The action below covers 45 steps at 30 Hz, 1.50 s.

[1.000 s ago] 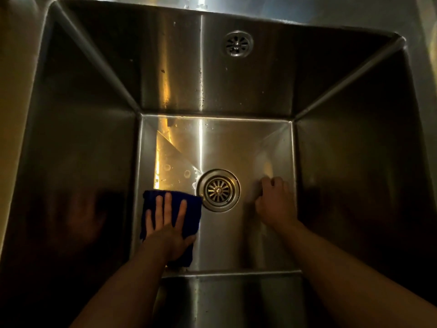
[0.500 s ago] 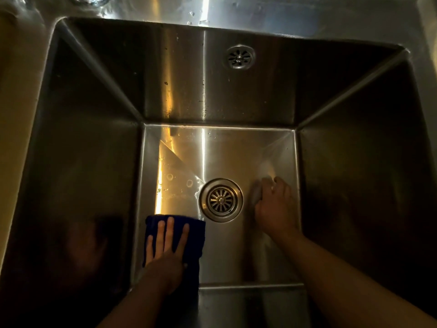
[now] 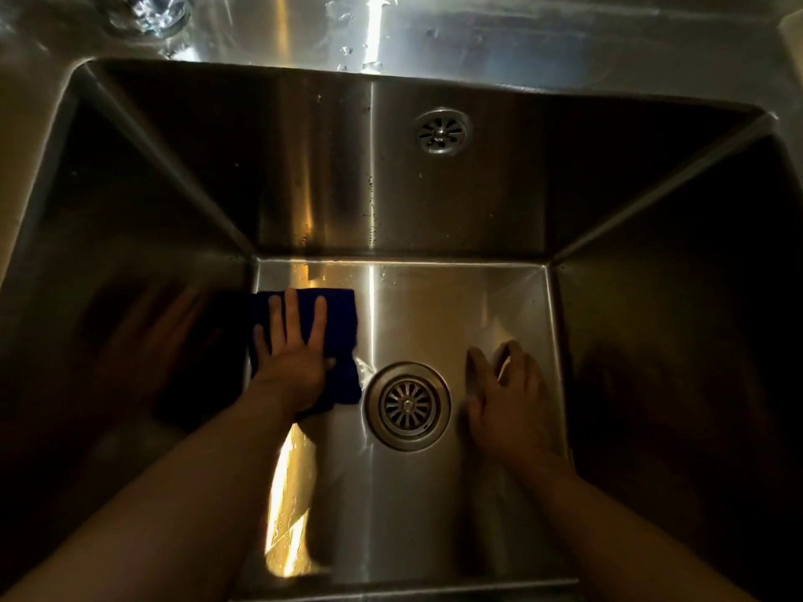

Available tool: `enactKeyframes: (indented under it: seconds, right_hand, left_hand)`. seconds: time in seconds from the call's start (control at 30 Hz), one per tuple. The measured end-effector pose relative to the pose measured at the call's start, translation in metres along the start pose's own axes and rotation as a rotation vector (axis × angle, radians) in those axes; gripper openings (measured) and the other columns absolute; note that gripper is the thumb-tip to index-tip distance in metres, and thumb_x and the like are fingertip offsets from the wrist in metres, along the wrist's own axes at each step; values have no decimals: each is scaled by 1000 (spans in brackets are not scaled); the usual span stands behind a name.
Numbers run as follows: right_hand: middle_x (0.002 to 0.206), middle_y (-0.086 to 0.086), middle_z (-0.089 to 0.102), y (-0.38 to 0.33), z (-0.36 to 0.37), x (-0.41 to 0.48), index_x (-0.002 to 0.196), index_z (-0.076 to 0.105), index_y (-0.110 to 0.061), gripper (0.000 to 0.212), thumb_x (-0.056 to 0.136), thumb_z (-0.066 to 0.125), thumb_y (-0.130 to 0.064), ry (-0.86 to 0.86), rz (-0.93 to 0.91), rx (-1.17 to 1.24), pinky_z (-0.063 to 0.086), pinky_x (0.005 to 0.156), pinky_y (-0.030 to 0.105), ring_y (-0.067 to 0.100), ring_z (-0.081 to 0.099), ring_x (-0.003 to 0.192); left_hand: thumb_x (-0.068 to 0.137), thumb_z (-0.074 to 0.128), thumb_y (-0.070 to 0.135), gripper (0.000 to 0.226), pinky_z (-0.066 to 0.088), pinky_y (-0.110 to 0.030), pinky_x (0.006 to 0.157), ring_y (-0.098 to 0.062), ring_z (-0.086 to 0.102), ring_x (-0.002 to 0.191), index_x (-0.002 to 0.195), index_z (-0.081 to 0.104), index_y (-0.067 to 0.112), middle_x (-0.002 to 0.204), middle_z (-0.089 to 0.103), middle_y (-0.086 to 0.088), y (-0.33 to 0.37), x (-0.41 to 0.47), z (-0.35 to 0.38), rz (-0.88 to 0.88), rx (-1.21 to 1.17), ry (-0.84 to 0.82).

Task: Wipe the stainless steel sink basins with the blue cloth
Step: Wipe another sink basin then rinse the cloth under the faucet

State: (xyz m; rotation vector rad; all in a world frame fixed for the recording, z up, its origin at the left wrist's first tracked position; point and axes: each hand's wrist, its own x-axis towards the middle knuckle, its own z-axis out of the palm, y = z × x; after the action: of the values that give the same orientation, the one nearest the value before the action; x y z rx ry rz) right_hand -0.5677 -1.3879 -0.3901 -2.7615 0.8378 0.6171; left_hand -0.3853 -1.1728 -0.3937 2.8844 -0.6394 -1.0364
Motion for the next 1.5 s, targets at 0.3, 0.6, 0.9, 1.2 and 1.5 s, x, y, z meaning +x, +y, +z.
enactKeyframes:
  seconds: [0.3,0.6,0.9,1.2,1.5]
  right_hand:
    - [154,9,-33,18,-6,9,147,-12,-51,100,82,65,-44,-258,-41,28,13,115,61,45,-18,142]
    - [154,9,-31,21,-10,11,146,-11,-53,105,81,71,-45,-268,-63,-25,18,115,60,46,-14,143]
    - [154,9,-34,20,-14,11,146,-13,-53,105,82,70,-45,-291,-57,-17,16,114,60,44,-18,143]
    - [154,8,-30,24,-10,12,144,-15,-55,106,80,70,-50,-262,-82,-17,24,111,57,45,-12,143]
    - [153,9,-32,21,-11,10,145,-13,-54,104,82,69,-47,-235,-86,-7,20,114,57,46,-13,142]
  left_hand:
    - [88,56,49,78,8,-55,117,-38,-10,143,150,9,40,156,-11,-14,-8,2,-6,15,-20,190]
    - [90,49,55,80,23,-51,114,-39,-8,142,150,-2,40,156,-14,-18,2,-44,25,31,118,96]
    - [93,47,48,73,21,-55,115,-41,-9,141,150,3,39,155,-11,-20,9,-62,47,-10,88,69]
    - [93,54,37,63,20,-54,112,-43,6,140,149,26,33,153,6,-25,1,39,-24,-70,-26,309]
    - [93,51,41,66,28,-55,107,-44,6,139,150,19,32,154,3,-27,16,40,-22,-19,6,316]
